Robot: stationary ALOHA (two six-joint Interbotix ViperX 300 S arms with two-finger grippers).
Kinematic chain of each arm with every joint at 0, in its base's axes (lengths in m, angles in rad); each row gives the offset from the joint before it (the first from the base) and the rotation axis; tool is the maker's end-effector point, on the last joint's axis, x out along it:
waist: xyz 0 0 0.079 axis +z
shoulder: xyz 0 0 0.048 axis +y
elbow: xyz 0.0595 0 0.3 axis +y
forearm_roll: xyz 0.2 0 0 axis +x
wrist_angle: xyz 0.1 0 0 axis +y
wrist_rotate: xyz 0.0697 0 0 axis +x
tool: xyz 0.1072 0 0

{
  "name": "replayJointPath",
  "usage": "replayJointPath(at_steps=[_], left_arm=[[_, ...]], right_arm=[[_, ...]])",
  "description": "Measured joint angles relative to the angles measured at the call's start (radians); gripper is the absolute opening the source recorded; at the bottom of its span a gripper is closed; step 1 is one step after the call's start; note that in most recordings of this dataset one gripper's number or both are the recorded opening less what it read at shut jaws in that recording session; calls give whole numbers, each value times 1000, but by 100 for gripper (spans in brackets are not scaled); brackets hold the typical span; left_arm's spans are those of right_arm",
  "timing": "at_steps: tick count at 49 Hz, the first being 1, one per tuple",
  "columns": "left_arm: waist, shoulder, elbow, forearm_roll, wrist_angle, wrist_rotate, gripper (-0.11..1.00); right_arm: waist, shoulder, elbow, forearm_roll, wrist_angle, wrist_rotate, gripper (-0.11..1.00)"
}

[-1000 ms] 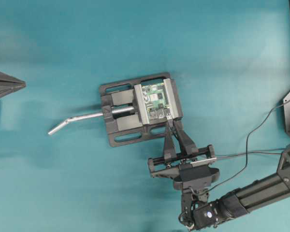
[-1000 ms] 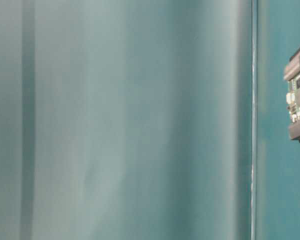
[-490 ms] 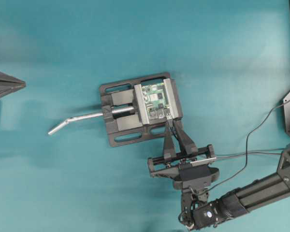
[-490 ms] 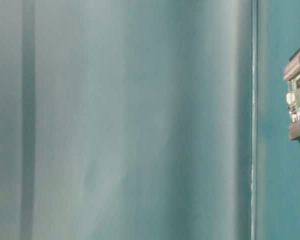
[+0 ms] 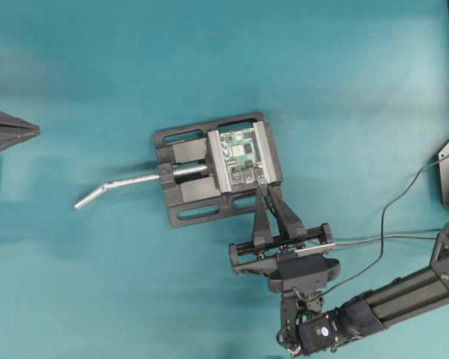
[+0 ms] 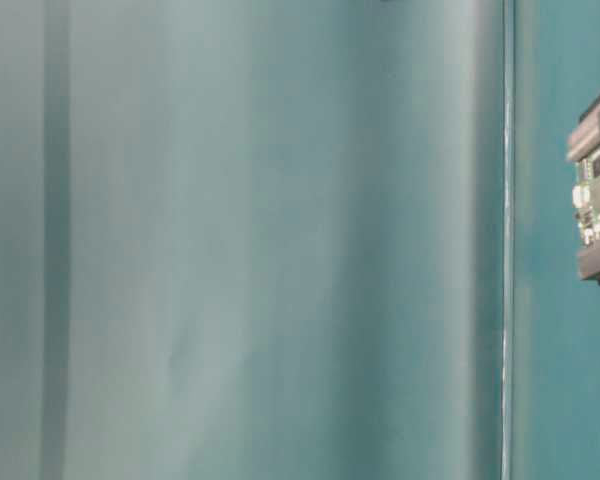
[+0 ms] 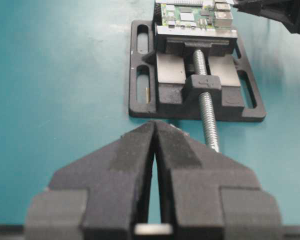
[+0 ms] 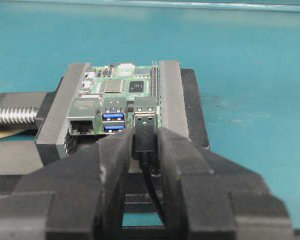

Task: Insert the USB into the fixed PCB.
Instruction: 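Push the USB plug forward into the black USB port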

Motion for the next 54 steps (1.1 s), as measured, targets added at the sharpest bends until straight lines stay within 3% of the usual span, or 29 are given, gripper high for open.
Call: replayJointPath(at_steps=[21, 54], left_arm=[[-2, 0, 0, 2, 0, 0, 0], [0, 0, 0, 2, 0, 2, 0]], right_arm=[[-5, -6, 0, -2, 8, -40, 21], [-18, -28, 17, -28, 41, -41, 21]])
